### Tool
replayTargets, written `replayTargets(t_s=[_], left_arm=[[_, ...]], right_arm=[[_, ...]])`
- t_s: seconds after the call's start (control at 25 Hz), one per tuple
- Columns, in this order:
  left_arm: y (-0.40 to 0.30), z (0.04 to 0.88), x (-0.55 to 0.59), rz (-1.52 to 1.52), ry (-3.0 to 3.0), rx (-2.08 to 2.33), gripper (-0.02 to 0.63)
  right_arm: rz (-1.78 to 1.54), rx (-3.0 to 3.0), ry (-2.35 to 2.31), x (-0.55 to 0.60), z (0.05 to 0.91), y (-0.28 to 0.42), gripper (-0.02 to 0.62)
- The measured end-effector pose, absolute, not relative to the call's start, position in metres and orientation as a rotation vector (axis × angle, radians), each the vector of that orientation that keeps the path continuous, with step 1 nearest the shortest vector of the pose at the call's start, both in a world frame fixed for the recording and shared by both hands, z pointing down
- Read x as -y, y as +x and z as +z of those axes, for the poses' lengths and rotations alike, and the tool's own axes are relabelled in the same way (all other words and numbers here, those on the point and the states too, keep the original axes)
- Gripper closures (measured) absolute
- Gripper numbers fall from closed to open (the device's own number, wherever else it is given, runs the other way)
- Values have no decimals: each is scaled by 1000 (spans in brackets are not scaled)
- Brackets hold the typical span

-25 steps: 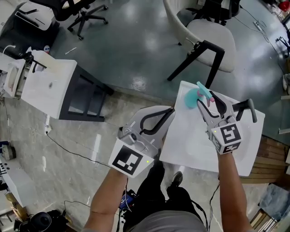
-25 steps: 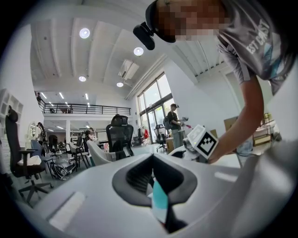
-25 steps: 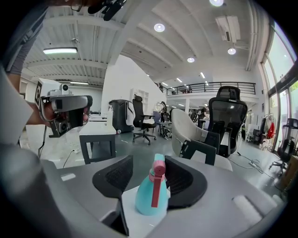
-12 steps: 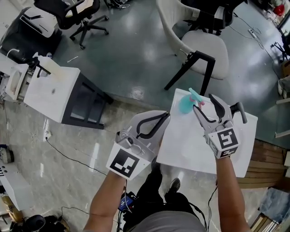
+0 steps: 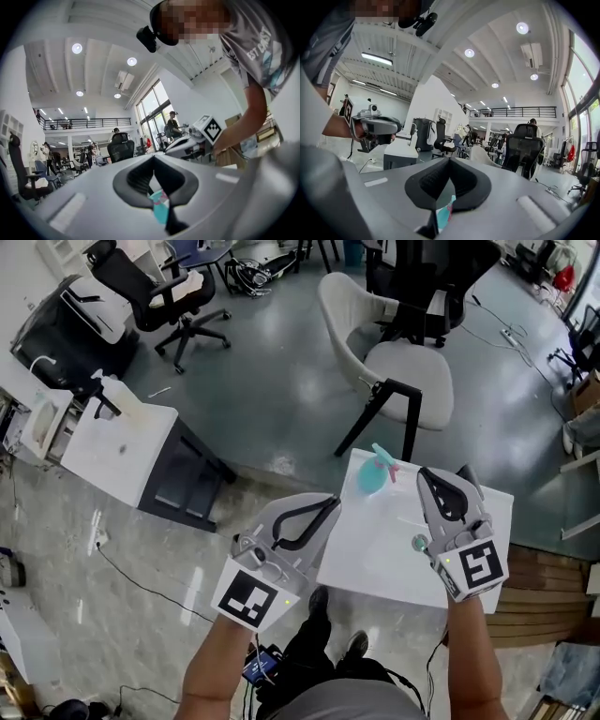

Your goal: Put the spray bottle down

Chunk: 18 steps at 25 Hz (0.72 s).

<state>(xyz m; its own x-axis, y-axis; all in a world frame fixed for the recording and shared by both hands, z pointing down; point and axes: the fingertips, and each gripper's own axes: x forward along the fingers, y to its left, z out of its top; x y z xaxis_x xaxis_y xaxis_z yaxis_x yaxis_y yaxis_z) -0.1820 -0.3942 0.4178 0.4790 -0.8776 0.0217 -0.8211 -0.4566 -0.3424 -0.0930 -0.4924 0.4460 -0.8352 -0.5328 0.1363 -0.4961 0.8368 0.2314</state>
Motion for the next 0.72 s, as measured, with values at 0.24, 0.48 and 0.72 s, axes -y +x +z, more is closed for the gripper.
replayTargets(t_s=[0.24, 0.48, 0.72], left_arm=[[-153, 378, 363, -301, -2411, -1421, 604], [-117, 340, 327, -291, -2376, -1386, 603], [-83, 315, 291, -283, -2349, -1349, 604]], right_arm=[[-387, 2852, 750, 448, 389, -62, 595], [-424, 2842, 681, 402, 351, -25, 595], [-435, 2847, 636, 353, 324, 12, 595]])
